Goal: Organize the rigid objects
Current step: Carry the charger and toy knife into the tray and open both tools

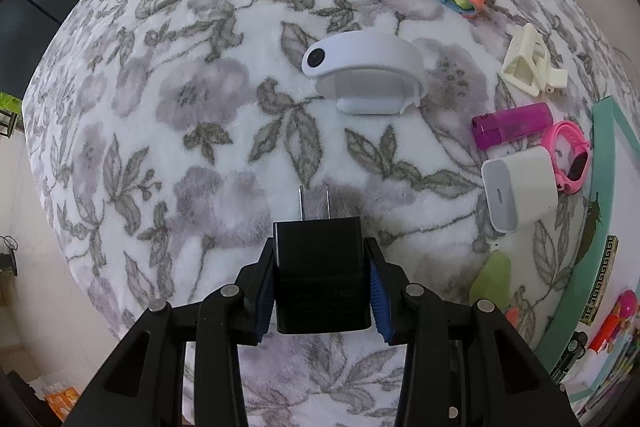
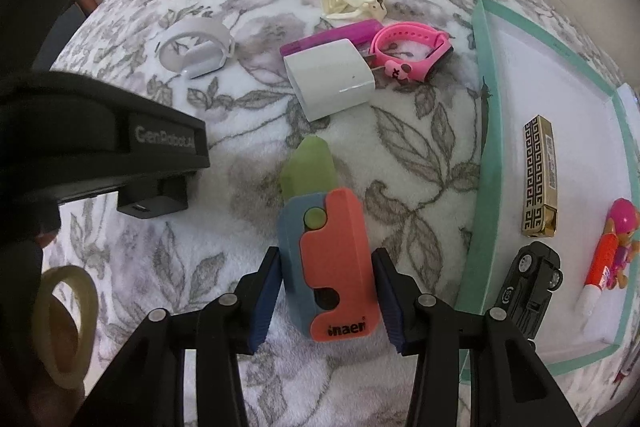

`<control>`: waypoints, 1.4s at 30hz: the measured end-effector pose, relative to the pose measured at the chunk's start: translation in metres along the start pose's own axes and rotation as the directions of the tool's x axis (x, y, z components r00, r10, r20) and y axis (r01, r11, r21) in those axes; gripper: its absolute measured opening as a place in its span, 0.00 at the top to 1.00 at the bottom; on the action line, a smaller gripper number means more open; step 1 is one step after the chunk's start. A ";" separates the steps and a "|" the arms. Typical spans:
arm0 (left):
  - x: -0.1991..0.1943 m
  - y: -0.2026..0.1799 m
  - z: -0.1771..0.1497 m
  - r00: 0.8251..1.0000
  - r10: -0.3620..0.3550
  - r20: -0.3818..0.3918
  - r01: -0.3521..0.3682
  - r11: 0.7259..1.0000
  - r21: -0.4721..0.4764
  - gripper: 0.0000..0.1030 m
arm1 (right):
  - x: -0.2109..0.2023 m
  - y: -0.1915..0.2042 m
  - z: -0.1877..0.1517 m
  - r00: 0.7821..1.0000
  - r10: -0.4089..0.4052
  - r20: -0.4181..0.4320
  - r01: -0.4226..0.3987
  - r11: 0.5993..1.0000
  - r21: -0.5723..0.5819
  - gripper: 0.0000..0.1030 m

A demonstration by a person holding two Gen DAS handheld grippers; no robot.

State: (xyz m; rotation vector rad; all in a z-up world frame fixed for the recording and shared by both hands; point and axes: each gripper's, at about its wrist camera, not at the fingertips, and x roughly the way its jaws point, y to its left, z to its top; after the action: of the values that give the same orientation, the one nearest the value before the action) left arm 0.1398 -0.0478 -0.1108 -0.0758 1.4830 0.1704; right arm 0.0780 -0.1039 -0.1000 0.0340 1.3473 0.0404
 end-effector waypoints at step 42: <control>-0.145 -0.003 0.024 0.930 -0.169 0.327 0.162 0.986 0.046 0.59 | -0.122 -0.118 0.034 0.906 0.050 0.420 -0.186 0.939 0.290 0.56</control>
State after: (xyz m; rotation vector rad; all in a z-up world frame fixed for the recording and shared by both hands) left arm 0.1523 -0.0569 0.0357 -0.1499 1.1361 0.0292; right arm 0.0854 -0.2278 0.0212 0.3865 0.9182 -0.0823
